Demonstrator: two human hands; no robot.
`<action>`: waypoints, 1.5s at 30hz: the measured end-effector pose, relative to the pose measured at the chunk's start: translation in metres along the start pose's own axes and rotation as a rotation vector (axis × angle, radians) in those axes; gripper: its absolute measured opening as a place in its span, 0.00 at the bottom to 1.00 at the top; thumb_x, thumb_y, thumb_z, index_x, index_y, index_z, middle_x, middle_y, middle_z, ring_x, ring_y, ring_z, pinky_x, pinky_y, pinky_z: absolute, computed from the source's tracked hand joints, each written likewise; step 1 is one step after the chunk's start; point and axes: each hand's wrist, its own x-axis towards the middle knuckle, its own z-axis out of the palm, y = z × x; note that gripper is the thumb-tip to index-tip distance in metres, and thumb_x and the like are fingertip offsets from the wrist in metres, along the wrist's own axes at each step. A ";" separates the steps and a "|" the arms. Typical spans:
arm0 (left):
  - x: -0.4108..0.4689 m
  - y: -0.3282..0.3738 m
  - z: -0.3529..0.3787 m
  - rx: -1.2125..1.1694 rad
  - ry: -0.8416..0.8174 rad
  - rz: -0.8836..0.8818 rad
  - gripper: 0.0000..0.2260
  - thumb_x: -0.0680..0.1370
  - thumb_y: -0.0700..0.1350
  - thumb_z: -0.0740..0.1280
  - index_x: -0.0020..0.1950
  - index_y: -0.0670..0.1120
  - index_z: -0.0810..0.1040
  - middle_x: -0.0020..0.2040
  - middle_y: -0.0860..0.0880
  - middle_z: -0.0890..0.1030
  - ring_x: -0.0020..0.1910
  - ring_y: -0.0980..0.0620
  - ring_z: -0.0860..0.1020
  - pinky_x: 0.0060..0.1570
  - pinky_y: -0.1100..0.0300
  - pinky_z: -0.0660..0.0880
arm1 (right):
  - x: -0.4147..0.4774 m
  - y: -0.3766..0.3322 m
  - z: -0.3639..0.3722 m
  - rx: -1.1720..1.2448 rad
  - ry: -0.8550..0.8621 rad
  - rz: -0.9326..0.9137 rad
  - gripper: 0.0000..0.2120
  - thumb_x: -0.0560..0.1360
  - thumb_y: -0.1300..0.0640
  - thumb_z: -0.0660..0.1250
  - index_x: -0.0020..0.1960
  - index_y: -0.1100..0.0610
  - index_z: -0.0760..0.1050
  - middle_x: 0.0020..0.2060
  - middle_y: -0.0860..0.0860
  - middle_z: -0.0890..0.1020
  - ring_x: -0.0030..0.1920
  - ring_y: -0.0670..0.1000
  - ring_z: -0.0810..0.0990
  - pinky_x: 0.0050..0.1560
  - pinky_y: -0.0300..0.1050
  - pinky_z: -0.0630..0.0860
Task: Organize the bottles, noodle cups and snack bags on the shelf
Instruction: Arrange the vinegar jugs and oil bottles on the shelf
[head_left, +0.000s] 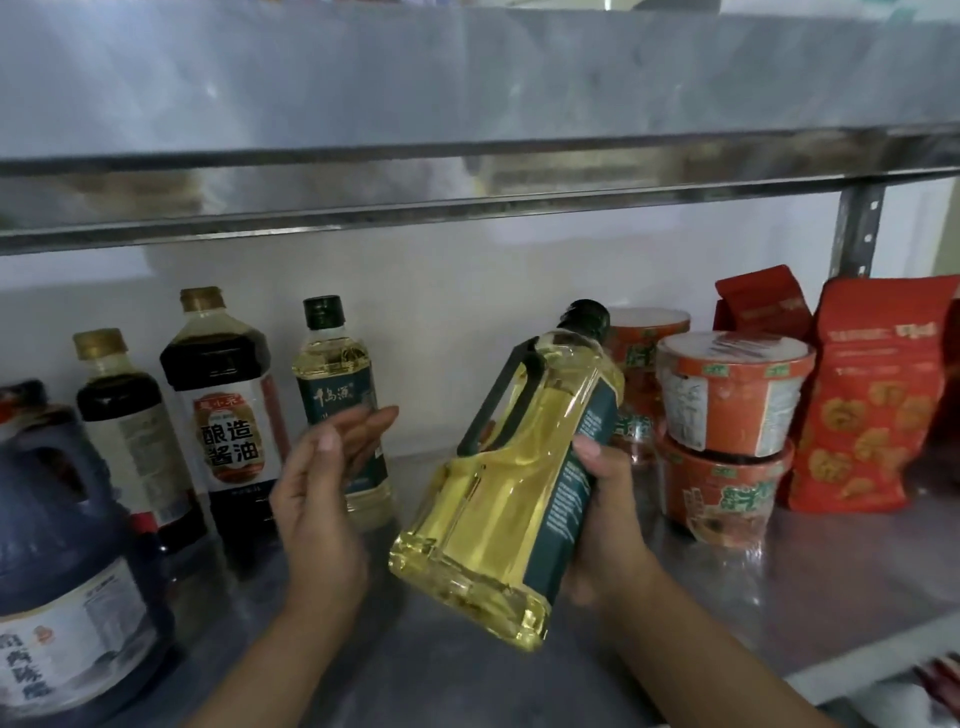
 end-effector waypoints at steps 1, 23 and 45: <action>0.000 0.000 0.000 0.014 -0.009 0.005 0.12 0.84 0.42 0.57 0.54 0.47 0.80 0.51 0.50 0.87 0.57 0.47 0.83 0.60 0.56 0.77 | 0.001 0.000 0.001 0.003 -0.011 0.000 0.31 0.51 0.42 0.83 0.49 0.56 0.86 0.49 0.59 0.85 0.49 0.58 0.85 0.51 0.55 0.82; 0.003 -0.026 -0.018 0.627 -0.023 0.198 0.12 0.82 0.43 0.62 0.54 0.44 0.86 0.53 0.53 0.85 0.55 0.60 0.81 0.54 0.67 0.76 | 0.128 0.035 0.024 -0.967 0.412 -0.358 0.37 0.66 0.67 0.79 0.68 0.57 0.62 0.55 0.51 0.77 0.51 0.46 0.78 0.44 0.26 0.72; -0.001 -0.022 -0.014 0.902 -0.123 0.210 0.15 0.80 0.45 0.60 0.55 0.45 0.86 0.55 0.52 0.85 0.52 0.56 0.81 0.50 0.61 0.78 | 0.131 0.059 -0.005 -1.109 0.493 -0.119 0.39 0.71 0.63 0.76 0.74 0.58 0.57 0.65 0.57 0.76 0.63 0.55 0.77 0.55 0.44 0.73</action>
